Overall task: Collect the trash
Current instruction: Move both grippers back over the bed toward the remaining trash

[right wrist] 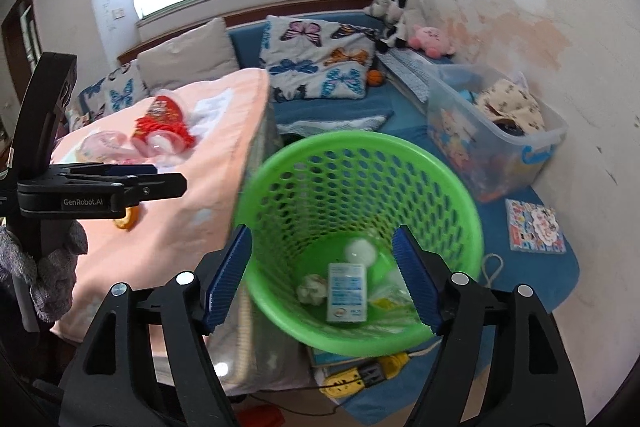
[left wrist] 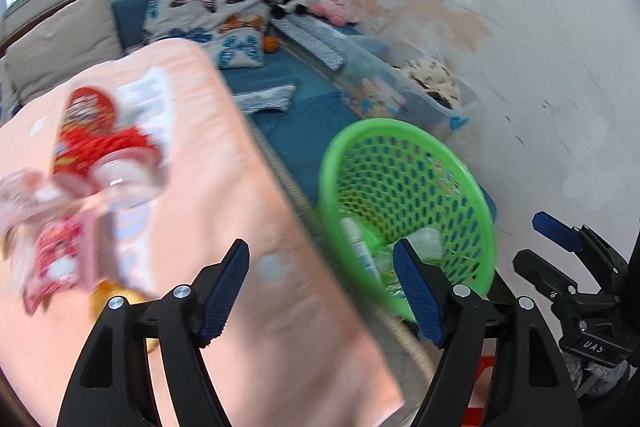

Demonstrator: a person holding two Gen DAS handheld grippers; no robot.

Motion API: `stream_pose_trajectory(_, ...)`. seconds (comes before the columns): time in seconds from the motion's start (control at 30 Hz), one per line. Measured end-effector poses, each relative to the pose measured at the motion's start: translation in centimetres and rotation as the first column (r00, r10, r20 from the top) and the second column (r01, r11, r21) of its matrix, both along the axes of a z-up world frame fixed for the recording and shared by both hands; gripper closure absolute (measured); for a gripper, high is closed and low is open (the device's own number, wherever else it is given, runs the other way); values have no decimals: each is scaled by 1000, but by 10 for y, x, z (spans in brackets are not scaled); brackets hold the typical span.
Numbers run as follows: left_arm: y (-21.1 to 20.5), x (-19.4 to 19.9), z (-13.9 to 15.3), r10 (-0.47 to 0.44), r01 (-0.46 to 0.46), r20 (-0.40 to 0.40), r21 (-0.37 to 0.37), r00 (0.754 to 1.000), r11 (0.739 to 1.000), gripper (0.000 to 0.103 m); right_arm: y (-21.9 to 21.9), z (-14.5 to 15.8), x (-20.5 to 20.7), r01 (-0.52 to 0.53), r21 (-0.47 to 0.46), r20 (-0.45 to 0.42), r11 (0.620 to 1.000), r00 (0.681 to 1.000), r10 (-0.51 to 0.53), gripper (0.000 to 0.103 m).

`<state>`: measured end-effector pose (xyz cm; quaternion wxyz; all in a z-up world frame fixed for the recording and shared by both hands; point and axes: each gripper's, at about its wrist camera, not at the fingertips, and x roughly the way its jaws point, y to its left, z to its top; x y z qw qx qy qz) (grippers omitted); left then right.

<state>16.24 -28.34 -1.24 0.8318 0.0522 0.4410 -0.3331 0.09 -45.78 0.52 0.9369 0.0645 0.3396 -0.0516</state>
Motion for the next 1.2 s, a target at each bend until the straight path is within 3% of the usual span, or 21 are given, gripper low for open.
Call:
stream_pose_trajectory(0.23, 73, 0, 8, 135, -136, 49, 18, 990, 991, 31, 47, 1, 14, -106, 3, 10, 994, 994, 106, 29)
stream_pose_trajectory(0.63, 188, 6, 20, 325, -328, 86, 16, 942, 945, 31, 137, -5, 33, -268, 25, 8, 963, 963, 268, 29)
stream_pose_trajectory(0.97, 239, 43, 21, 417, -415, 53, -34, 908, 909, 31, 164, -13, 51, -290, 19, -45, 957, 956, 290, 29)
stream_pose_trajectory(1.2, 254, 71, 11, 430, -429, 28, -31, 903, 903, 31, 176, -29, 66, -284, 42, -79, 958, 955, 287, 29)
